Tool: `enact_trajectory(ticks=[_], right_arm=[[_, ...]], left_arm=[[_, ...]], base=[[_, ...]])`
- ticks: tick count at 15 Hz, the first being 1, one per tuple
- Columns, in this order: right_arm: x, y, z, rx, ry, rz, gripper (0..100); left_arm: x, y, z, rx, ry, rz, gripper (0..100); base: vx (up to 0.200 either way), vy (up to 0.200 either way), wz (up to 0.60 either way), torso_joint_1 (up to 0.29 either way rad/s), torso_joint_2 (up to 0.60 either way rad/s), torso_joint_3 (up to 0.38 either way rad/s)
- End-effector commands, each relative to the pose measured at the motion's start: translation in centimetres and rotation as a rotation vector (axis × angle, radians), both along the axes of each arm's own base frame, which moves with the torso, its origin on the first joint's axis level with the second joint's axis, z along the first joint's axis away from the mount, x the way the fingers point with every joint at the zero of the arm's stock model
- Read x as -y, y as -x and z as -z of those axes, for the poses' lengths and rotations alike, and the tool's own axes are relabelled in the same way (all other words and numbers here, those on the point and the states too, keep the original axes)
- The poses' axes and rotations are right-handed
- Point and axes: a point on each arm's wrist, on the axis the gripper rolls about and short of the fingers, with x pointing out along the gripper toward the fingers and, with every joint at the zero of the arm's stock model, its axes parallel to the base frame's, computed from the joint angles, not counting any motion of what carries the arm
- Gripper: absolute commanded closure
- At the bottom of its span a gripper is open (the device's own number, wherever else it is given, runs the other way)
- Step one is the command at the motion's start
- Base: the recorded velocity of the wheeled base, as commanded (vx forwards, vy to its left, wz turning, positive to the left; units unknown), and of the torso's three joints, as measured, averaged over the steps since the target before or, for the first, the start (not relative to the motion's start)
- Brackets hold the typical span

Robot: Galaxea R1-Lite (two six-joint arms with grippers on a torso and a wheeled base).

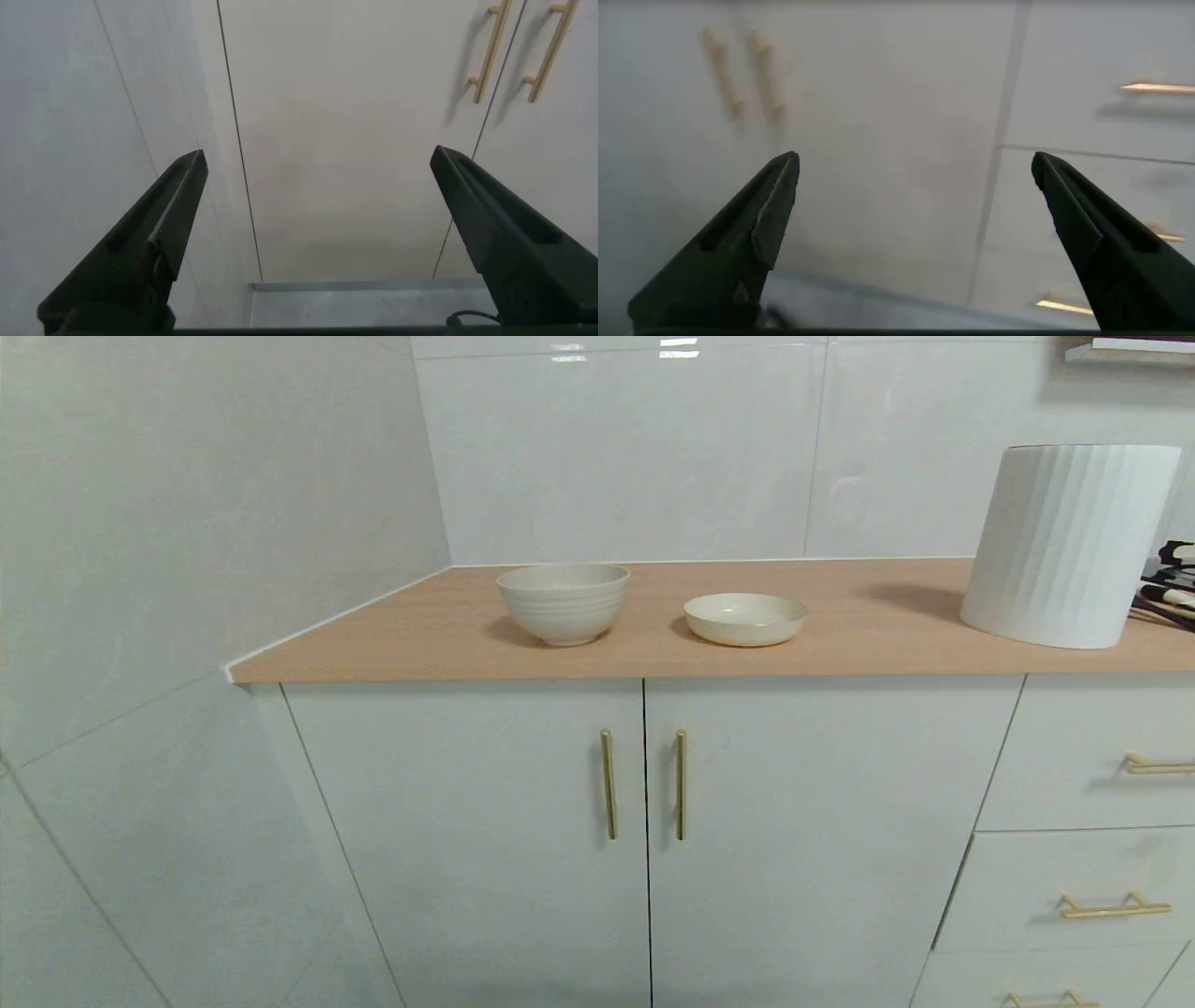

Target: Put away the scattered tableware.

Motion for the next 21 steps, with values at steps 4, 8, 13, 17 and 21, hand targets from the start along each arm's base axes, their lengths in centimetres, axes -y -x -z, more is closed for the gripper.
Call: enact_trajectory(ticks=[4, 8, 13, 17, 21], right_arm=[[-2.6, -12.6, -7.2, -0.439, -0.012, -0.385, 0], [-9.0, -21.2, -6.9, -0.49, -0.031, -0.576, 0], [-15.2, -28.1, -3.3, -0.547, -0.139, -0.656, 0], [-18.3, -31.3, -1.5, -0.549, -0.164, -0.703, 0], [-20.2, -32.4, 1.2, -0.545, -0.181, -0.722, 0]], left_arm=[[0.0, 0.0, 0.0, 0.0, 0.0, 0.0, 0], [0.0, 0.0, 0.0, 0.0, 0.0, 0.0, 0], [0.0, 0.0, 0.0, 0.0, 0.0, 0.0, 0], [0.0, 0.0, 0.0, 0.0, 0.0, 0.0, 0], [0.0, 0.0, 0.0, 0.0, 0.0, 0.0, 0]], base=[[0.0, 0.0, 0.0, 0.0, 0.0, 0.0], [0.0, 0.0, 0.0, 0.0, 0.0, 0.0], [0.0, 0.0, 0.0, 0.0, 0.0, 0.0], [0.0, 0.0, 0.0, 0.0, 0.0, 0.0], [0.0, 0.0, 0.0, 0.0, 0.0, 0.0]])
